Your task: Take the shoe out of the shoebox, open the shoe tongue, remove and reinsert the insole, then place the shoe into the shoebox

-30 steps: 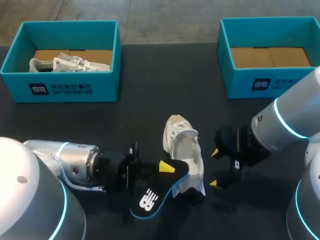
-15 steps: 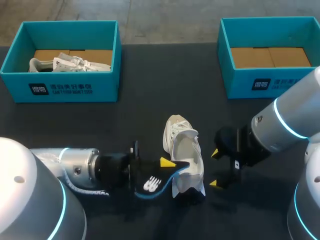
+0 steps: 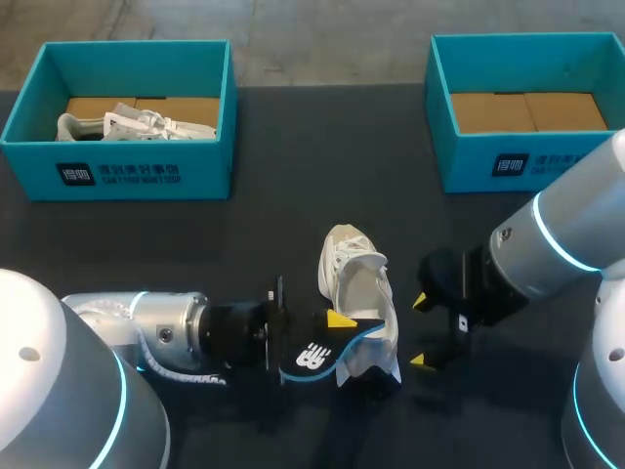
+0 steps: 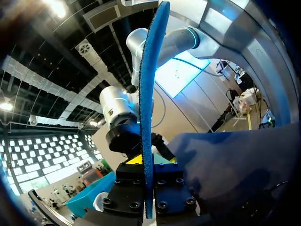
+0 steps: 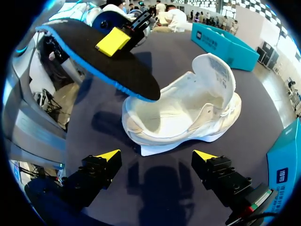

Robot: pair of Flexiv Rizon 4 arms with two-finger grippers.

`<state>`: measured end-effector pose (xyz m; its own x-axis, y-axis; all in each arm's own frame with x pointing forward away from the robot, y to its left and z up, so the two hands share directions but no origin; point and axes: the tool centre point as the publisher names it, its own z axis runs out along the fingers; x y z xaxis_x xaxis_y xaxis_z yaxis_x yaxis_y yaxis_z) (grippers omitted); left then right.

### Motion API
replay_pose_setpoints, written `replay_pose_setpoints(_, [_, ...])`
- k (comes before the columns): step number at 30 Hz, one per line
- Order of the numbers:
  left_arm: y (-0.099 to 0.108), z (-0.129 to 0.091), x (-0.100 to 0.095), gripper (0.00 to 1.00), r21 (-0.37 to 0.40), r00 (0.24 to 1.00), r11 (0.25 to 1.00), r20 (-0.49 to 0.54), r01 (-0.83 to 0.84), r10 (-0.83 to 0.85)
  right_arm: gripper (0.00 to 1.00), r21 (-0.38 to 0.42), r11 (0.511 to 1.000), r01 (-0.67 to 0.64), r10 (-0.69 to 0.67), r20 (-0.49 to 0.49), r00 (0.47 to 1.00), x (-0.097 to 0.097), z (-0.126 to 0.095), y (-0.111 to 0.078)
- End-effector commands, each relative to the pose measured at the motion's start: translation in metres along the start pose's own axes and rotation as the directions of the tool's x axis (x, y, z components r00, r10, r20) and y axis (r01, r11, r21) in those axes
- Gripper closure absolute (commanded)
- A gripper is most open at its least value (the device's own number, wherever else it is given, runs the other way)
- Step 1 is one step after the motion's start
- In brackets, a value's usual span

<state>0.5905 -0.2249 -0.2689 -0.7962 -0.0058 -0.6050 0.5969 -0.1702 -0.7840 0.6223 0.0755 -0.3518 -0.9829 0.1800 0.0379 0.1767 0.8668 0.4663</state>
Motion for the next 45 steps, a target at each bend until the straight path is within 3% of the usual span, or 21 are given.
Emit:
replay_pose_setpoints(1, [0.004, 0.006, 0.003, 1.00, 0.005, 1.000, 1.000, -0.001, 0.013, -0.013, 0.00, 0.036, 0.999, 0.009, -0.009, -0.003, 1.000, -0.003, 0.001, 0.005])
replay_pose_setpoints(14, [0.006, 0.015, 0.008, 1.00, 0.008, 0.999, 0.999, 0.006, 0.035, -0.035, 0.00, 0.126, 0.991, 0.048, -0.051, 0.027, 0.998, -0.009, 0.004, -0.008])
replay_pose_setpoints(29, [0.010, 0.025, 0.007, 1.00, 0.007, 0.998, 0.998, 0.022, 0.057, -0.057, 0.00, 0.126, 0.991, 0.054, -0.054, -0.006, 0.999, -0.018, 0.001, -0.021])
replay_pose_setpoints(45, [0.015, 0.020, -0.004, 1.00, -0.017, 0.992, 0.994, 0.075, 0.106, -0.105, 0.00, 0.126, 0.991, 0.054, -0.054, -0.006, 0.999, -0.018, 0.001, -0.021])
